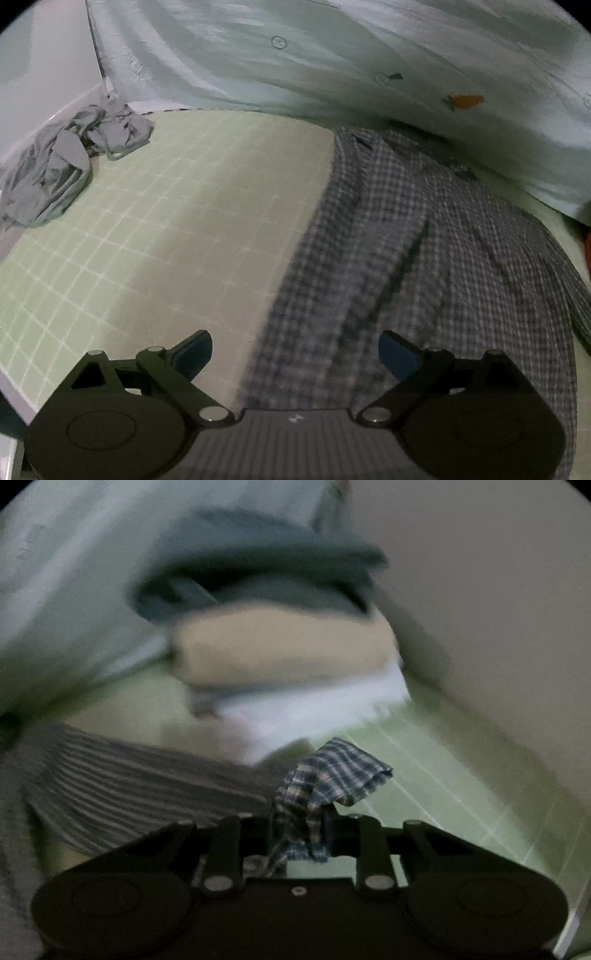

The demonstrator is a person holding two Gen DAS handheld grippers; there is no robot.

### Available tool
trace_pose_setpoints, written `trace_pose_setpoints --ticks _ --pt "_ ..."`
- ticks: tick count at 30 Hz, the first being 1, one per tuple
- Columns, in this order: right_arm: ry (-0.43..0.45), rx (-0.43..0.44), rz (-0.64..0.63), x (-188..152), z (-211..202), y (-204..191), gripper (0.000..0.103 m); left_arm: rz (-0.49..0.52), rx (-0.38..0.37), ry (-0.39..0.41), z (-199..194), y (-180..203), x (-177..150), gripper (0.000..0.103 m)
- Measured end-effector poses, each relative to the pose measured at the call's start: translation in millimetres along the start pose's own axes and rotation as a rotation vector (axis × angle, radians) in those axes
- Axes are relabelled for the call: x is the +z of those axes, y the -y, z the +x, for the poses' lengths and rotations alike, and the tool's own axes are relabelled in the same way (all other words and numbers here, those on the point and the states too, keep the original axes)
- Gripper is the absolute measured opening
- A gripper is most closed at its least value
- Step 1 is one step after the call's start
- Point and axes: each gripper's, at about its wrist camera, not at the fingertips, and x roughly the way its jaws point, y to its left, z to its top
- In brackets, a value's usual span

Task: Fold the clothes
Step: 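Grasp the outstretched sleeve cuff with the right gripper, then fold the held sleeve across the shirt body with the right gripper and release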

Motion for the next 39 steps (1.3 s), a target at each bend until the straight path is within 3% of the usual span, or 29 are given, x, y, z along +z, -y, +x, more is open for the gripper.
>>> trace_pose_setpoints --ticks 5,9,13,16,18,19,21,22,30,36,38,39 --pt "0.077 0.113 -0.096 13.6 -41.4 -91.8 0.024 -0.034 -0.037 -0.016 26.6 -25.6 21.7 0.096" --pt "0.072 0.301 -0.101 6.8 -71.3 -172.0 0.024 -0.031 -0.076 -0.015 38.1 -30.5 32.0 0.096" --pt "-0.031 0.488 -0.13 -25.0 -79.4 -244.7 0.025 -0.027 -0.099 -0.007 42.9 -32.4 37.0 0.096" --pt "-0.14 0.544 -0.235 -54.8 -74.7 -283.9 0.034 -0.018 -0.109 -0.005 41.2 -30.4 36.7 0.096" --pt "-0.195 0.549 -0.274 -67.0 -72.3 -291.3 0.047 -0.008 -0.11 0.002 37.5 -27.9 35.7 0.096" --pt "-0.204 0.552 -0.284 -69.7 -72.8 -290.8 0.052 -0.004 -0.111 0.006 35.1 -26.1 34.5 0.096" --pt "-0.176 0.551 -0.278 -67.5 -77.8 -279.7 0.081 0.004 -0.112 0.016 30.4 -22.4 32.1 0.096" --pt "-0.154 0.538 -0.267 -65.1 -79.8 -271.7 0.084 0.009 -0.113 0.018 28.4 -20.3 30.3 0.096" --pt "-0.107 0.397 -0.15 -58.4 -78.5 -176.2 0.101 0.076 -0.154 -0.002 23.8 28.8 10.2 0.096" --pt "-0.153 0.278 -0.064 -71.3 -63.3 -109.0 0.103 0.176 -0.212 -0.026 33.7 81.0 7.8 0.095" --pt "-0.168 0.245 -0.018 -67.7 -51.8 -93.7 0.103 0.205 -0.241 -0.028 37.8 95.2 8.6 0.089" --pt "-0.175 0.231 0.005 -65.5 -46.2 -86.8 0.103 0.214 -0.256 -0.035 41.8 101.4 9.7 0.081"
